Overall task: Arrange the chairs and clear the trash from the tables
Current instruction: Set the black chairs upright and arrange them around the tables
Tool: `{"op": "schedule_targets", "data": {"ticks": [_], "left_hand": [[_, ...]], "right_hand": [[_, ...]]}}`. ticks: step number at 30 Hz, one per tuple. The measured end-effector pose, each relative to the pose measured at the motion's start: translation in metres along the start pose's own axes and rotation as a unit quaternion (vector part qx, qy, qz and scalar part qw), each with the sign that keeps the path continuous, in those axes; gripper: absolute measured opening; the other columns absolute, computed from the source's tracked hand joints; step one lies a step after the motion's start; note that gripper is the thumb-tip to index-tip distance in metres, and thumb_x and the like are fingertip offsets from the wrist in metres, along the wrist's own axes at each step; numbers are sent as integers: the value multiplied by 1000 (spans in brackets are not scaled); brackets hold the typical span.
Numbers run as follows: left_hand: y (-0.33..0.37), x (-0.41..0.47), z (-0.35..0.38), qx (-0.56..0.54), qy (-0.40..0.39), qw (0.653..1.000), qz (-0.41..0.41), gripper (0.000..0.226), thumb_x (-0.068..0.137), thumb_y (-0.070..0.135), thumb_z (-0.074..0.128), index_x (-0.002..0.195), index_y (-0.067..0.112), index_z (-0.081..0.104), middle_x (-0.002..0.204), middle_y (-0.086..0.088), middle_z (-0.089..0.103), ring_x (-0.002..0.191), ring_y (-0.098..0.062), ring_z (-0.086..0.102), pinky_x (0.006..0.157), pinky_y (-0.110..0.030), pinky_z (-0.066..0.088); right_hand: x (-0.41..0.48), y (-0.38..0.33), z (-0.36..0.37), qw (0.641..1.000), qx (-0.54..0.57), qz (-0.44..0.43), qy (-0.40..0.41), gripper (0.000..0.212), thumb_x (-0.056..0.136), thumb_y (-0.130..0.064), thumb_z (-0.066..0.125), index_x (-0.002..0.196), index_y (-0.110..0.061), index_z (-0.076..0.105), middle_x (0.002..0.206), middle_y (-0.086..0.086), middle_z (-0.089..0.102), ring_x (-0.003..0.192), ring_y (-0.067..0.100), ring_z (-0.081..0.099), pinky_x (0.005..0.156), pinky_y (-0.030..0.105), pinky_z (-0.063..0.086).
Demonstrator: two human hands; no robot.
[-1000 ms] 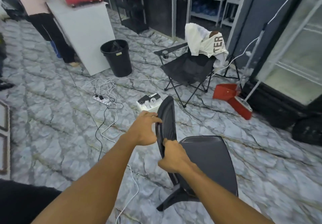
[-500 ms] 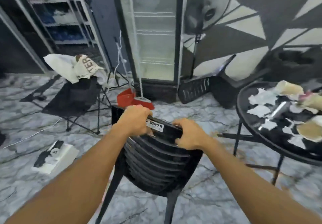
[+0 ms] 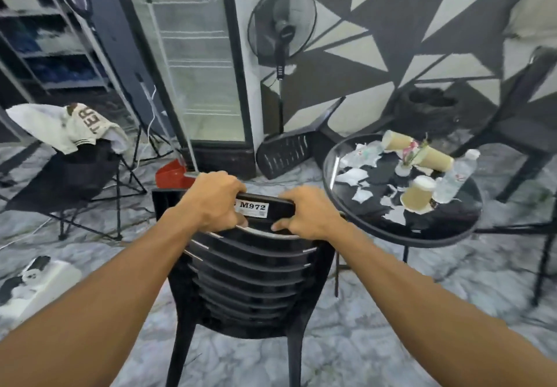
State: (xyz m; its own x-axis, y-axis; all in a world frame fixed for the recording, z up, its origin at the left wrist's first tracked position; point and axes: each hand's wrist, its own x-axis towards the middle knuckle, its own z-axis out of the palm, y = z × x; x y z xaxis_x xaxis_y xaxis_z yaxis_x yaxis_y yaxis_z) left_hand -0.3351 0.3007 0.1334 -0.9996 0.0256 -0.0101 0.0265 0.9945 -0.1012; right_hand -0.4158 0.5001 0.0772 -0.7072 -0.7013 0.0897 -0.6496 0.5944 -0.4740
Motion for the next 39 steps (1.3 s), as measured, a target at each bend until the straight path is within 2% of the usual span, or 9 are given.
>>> {"op": "schedule_targets", "data": {"ticks": [7, 11, 14, 19, 24, 28, 34, 36, 39], "left_hand": [[116, 12, 0, -41, 16, 996, 74, 43, 67, 60, 77, 89, 24, 68, 80, 4, 64, 87, -24, 61, 70, -35, 38], [174, 14, 0, -62, 39, 990, 118, 37, 71, 58, 76, 86, 26, 65, 77, 7, 61, 79, -20, 56, 68, -34, 33], [214, 12, -1, -85, 60, 985, 138, 36, 73, 58, 76, 78, 29, 56, 64, 12, 47, 73, -20, 52, 66, -33, 31], [288, 18, 8, -98, 101, 979, 149, 42, 74, 61, 72, 92, 23, 67, 74, 5, 66, 76, -22, 62, 64, -33, 38], [373, 11, 40, -109, 134, 972, 158, 43, 71, 54, 78, 73, 17, 57, 59, 4, 57, 58, -21, 56, 54, -32, 26], [435, -4, 66, -97, 123, 972, 175, 51, 49, 39, 94, 57, 17, 48, 46, 5, 47, 41, -19, 47, 48, -24, 19], [526, -14, 105, -66, 89, 979, 169, 48, 52, 40, 95, 62, 20, 52, 50, 5, 53, 48, -19, 53, 51, -28, 25], [550, -7, 108, -71, 76, 981, 167, 39, 70, 40, 85, 72, 19, 52, 62, 2, 60, 61, -22, 58, 56, -31, 27], [580, -2, 107, -104, 20, 982, 155, 23, 94, 32, 59, 87, 23, 39, 89, -3, 64, 87, -27, 57, 65, -36, 29]], "right_hand": [[-91, 62, -59, 998, -45, 35, 8, 36, 62, -51, 85, 82, -24, 71, 69, -6, 66, 64, 14, 55, 63, 34, 50], [-145, 89, -83, 995, -72, 71, 19, 37, 63, -48, 84, 60, -31, 52, 57, -11, 53, 62, 15, 50, 58, 31, 40], [-183, 107, -102, 992, -90, 89, 26, 32, 65, -48, 84, 72, -25, 62, 65, -8, 58, 67, 17, 53, 61, 32, 43], [-240, 151, -130, 987, -130, 91, 32, 31, 68, -51, 81, 79, -29, 62, 68, -10, 60, 69, 16, 55, 62, 29, 40], [-305, 215, -131, 982, -178, 49, 37, 32, 74, -49, 76, 78, -25, 55, 69, -5, 62, 68, 20, 59, 59, 32, 41], [-353, 272, -116, 979, -190, -17, 66, 34, 67, -36, 83, 75, -17, 55, 62, -2, 61, 55, 24, 60, 46, 29, 38], [-406, 341, -104, 983, -171, -34, 57, 31, 61, -26, 82, 74, -17, 56, 60, -2, 57, 53, 23, 56, 45, 26, 38], [-418, 360, -108, 985, -164, 0, 46, 29, 63, -24, 81, 74, -17, 56, 61, -1, 59, 54, 26, 58, 46, 28, 39], [-430, 375, -119, 977, -196, 77, -36, 19, 73, -29, 73, 82, -19, 59, 74, 2, 66, 70, 27, 60, 56, 32, 40]]}}
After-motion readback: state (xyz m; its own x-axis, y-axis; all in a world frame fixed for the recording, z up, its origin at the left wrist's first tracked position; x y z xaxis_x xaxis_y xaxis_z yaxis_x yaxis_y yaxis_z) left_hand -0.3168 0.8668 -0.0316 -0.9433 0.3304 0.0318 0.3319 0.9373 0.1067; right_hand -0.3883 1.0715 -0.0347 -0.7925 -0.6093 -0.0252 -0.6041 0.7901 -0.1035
